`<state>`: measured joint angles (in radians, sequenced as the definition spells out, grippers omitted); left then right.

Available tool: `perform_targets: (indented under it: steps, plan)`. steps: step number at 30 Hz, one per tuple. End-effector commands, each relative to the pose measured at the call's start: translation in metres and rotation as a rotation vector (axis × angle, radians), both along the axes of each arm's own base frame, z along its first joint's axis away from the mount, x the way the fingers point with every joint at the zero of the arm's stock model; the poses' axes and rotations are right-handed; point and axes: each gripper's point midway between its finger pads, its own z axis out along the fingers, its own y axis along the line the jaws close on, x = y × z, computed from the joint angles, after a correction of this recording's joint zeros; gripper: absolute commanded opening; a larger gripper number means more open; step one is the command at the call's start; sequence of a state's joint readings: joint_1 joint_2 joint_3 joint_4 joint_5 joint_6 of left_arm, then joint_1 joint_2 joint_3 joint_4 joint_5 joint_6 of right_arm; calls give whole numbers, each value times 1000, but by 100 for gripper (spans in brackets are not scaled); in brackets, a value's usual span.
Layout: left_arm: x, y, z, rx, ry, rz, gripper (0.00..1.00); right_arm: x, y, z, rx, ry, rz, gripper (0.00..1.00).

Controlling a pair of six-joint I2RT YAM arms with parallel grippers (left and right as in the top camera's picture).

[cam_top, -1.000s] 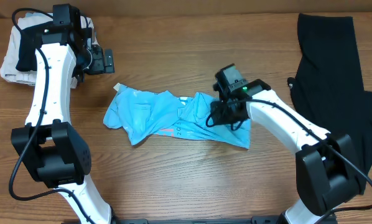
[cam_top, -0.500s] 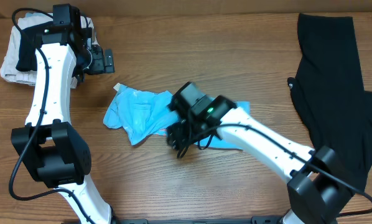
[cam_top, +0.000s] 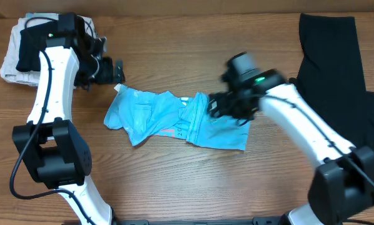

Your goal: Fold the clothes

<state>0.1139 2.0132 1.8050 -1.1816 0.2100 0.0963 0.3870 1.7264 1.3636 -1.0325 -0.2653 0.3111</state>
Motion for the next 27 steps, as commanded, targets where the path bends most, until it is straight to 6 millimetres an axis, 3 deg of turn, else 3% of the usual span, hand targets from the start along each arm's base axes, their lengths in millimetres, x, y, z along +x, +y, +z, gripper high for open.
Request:
perform_targets:
  steps: [1,4,8,22,25,27]
  plan:
    - [-19,-14,-20,-66,30,-103,100,22,-45,20,-20,-63,-89,92]
    - [-30,-14,-44,-69,64,-102,100,28,-75,18,-67,-68,-128,92]
    - [-38,-15,-68,-66,76,-108,100,31,-99,15,-122,-65,-179,93]
    - [-64,-18,-123,-65,88,-150,99,26,-104,14,-140,-46,-188,91]
    - [-69,-23,-124,-91,103,-152,70,26,-103,14,-137,-44,-192,79]
    - [-73,-23,-124,-94,118,-152,36,26,-103,14,-137,-43,-192,72]
